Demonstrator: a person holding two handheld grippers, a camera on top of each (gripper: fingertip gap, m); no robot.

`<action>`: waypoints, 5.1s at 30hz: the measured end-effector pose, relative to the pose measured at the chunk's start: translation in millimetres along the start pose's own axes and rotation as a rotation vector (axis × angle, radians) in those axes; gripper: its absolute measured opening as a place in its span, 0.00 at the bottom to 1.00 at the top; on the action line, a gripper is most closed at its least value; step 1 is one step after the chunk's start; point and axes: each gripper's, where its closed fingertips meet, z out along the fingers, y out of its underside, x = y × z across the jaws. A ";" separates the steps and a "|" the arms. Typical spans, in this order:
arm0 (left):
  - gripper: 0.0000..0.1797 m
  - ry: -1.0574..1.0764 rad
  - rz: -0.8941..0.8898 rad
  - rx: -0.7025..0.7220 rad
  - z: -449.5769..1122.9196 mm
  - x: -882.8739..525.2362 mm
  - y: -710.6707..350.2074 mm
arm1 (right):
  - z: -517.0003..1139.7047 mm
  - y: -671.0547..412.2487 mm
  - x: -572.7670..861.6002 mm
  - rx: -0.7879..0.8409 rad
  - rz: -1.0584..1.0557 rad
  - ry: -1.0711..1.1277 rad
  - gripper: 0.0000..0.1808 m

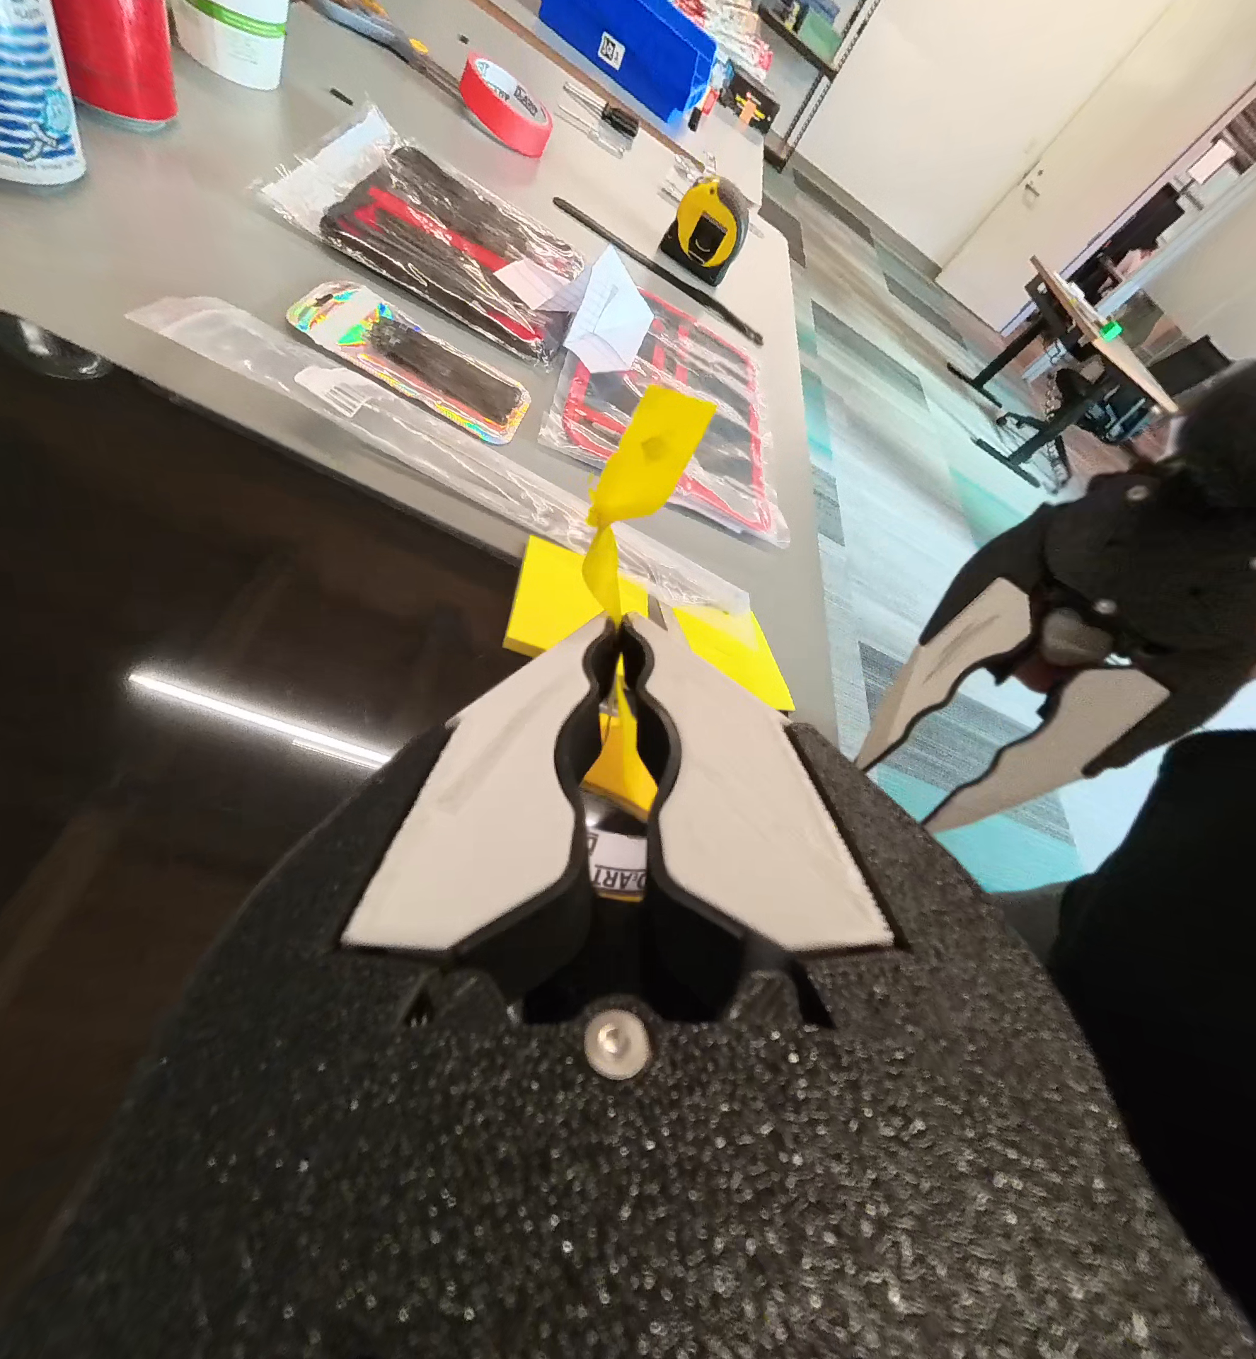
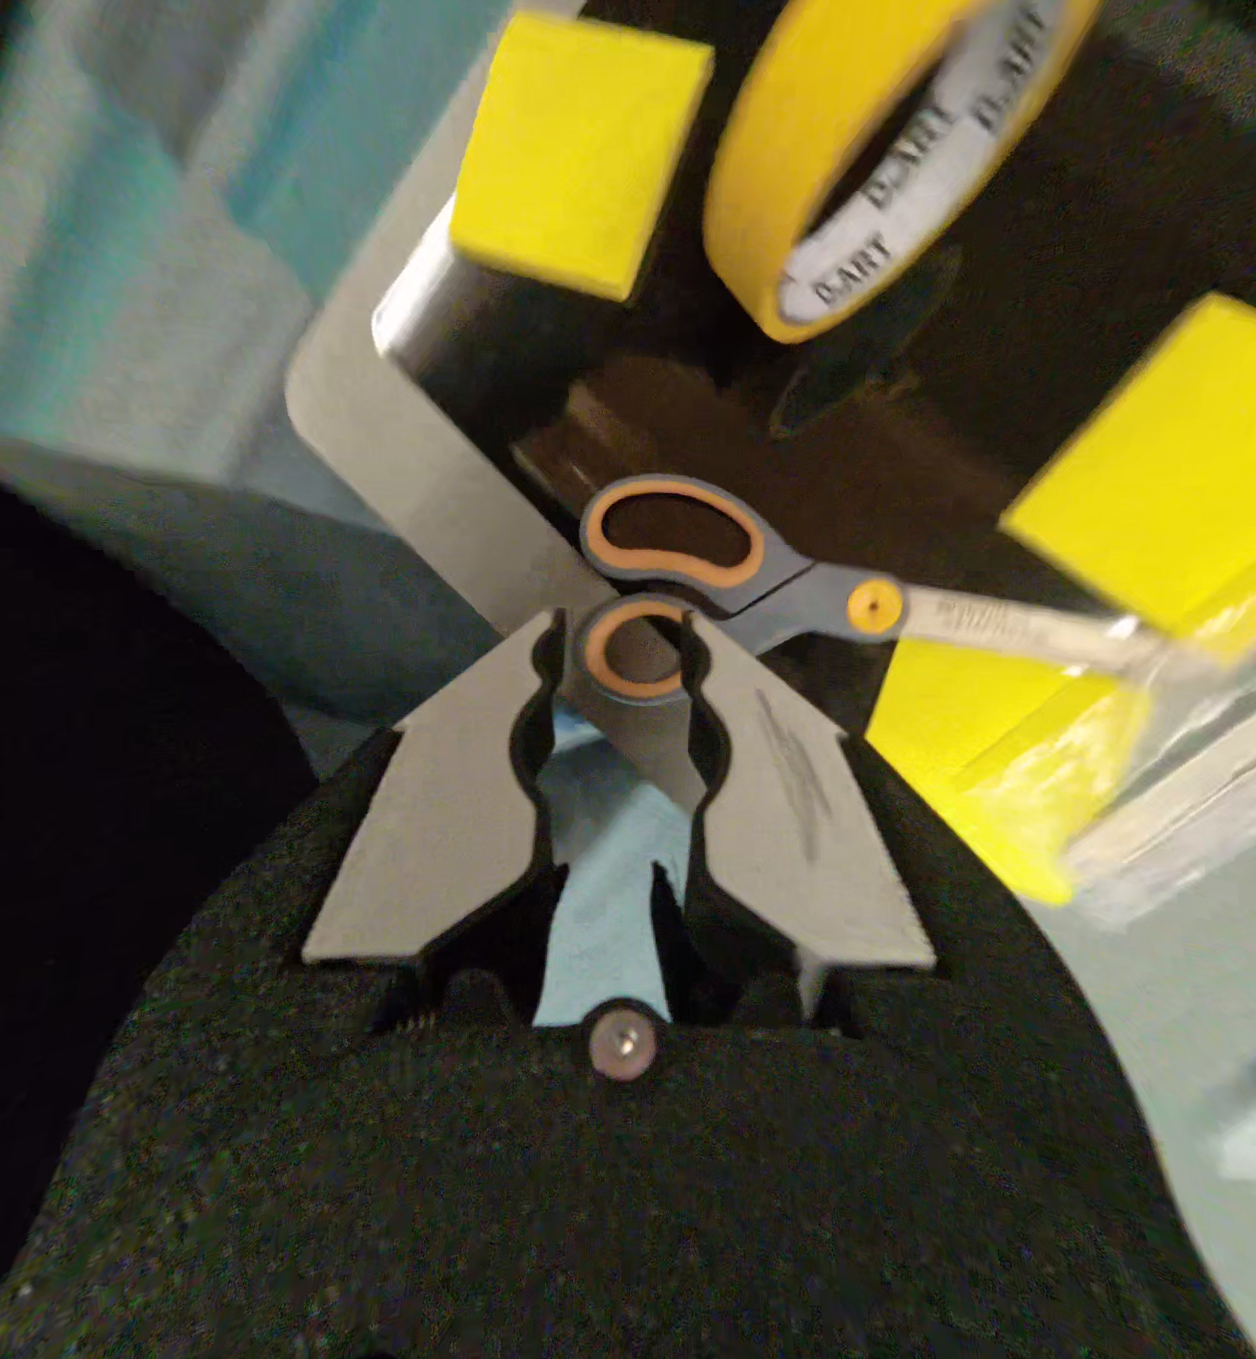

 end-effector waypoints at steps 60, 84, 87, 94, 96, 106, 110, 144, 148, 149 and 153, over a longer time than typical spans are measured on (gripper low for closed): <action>0.00 0.509 0.082 -0.263 24.5 39.1 12.6 | 82.1 88.9 -18.1 0.188 0.850 0.622 0.21; 0.00 0.522 0.130 -0.280 30.7 44.0 -1.7 | -13.6 -29.7 4.3 0.822 0.500 0.682 0.27; 0.00 0.526 0.129 -0.292 31.3 44.6 1.7 | 6.4 -28.2 17.7 0.725 0.513 0.652 0.19; 0.00 0.507 0.124 -0.297 32.9 39.3 7.7 | 23.9 -18.7 46.9 0.497 0.489 0.695 0.22; 0.00 0.499 0.112 -0.296 34.5 37.1 8.8 | 25.7 -15.4 66.3 0.465 0.502 0.684 0.23; 0.00 0.483 0.104 -0.275 31.8 29.4 5.6 | 61.8 -10.5 91.3 0.208 0.424 0.656 0.13; 0.07 0.478 0.147 -0.274 29.0 27.2 0.3 | 59.7 -11.2 90.0 0.281 0.419 0.686 0.10; 0.00 0.367 -0.212 -0.249 66.1 10.6 -19.8 | 1.1 -84.9 69.6 0.608 0.374 0.724 0.18; 0.00 0.344 -0.293 -0.248 68.4 10.1 -21.4 | 10.9 -80.2 83.6 0.493 0.352 0.749 0.25; 0.00 0.320 -0.302 -0.226 69.2 5.7 -24.0 | 12.2 -76.6 85.3 0.461 0.349 0.759 0.23; 0.00 0.326 -0.315 -0.210 68.7 8.6 -31.3 | 16.0 -70.6 75.9 0.434 0.360 0.736 0.19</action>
